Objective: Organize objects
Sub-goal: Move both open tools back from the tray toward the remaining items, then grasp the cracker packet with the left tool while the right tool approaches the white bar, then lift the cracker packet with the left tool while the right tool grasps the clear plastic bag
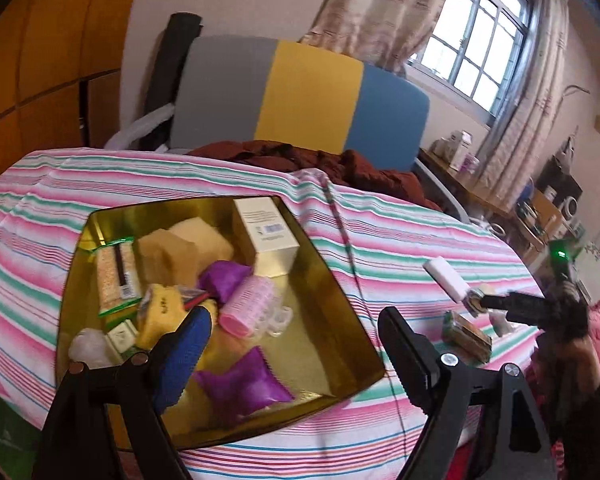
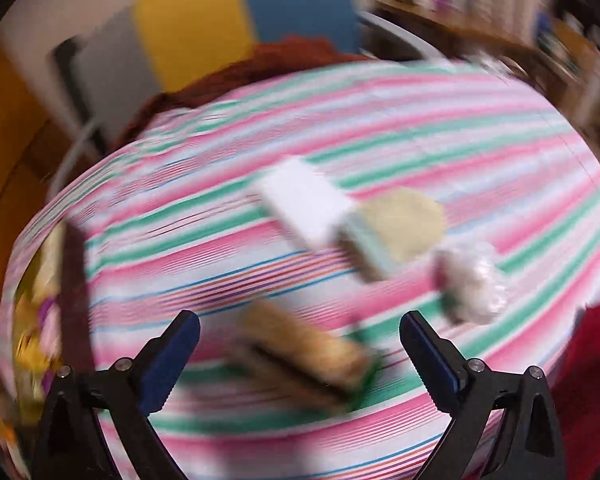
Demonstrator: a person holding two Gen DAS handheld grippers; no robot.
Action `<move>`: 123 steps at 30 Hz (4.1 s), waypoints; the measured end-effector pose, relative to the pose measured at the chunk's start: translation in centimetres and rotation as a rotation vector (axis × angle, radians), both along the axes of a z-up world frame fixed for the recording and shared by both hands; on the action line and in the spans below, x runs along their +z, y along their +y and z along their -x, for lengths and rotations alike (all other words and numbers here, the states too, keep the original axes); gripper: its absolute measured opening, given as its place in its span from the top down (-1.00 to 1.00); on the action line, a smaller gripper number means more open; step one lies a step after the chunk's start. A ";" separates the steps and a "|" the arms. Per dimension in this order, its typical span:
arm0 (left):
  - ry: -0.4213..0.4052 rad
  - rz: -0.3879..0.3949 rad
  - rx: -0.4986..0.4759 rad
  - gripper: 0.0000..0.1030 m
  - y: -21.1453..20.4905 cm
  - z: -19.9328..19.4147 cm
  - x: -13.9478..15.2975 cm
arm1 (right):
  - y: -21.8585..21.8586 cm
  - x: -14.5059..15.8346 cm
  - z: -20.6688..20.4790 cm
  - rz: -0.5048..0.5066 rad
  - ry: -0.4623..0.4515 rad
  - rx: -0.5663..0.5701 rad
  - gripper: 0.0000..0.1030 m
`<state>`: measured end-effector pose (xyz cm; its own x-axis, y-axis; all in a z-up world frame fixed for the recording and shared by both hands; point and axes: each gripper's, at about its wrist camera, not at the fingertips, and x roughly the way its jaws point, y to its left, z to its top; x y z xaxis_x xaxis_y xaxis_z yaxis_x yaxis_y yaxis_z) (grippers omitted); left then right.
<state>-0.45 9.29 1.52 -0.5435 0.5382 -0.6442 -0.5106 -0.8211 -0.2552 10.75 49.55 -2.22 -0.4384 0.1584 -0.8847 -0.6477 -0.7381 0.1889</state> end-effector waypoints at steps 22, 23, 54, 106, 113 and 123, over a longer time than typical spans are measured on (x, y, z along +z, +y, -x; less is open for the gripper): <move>-0.048 0.034 -0.291 -0.68 8.1 -3.2 0.0 | -3.0 0.2 0.4 0.302 0.188 0.210 -0.96; -0.051 0.042 -0.308 -0.68 8.7 -3.4 0.0 | -2.3 0.9 -0.1 0.256 0.196 0.194 -0.96; -0.193 0.328 -0.297 -0.68 25.0 -2.0 -9.1 | 8.5 1.8 -5.2 0.119 0.340 -0.180 -0.99; -0.085 0.366 -0.353 -0.01 23.3 -2.6 -10.5 | 12.0 -1.3 -8.1 0.270 0.267 -0.425 -0.97; -0.081 0.341 -0.382 -0.01 22.9 -2.3 -10.6 | 12.7 -2.0 -5.2 0.208 -0.053 -0.271 -0.48; -0.093 0.300 -0.381 -0.03 22.4 -2.1 -10.7 | 12.5 -3.7 -3.9 0.187 -0.118 -0.198 0.30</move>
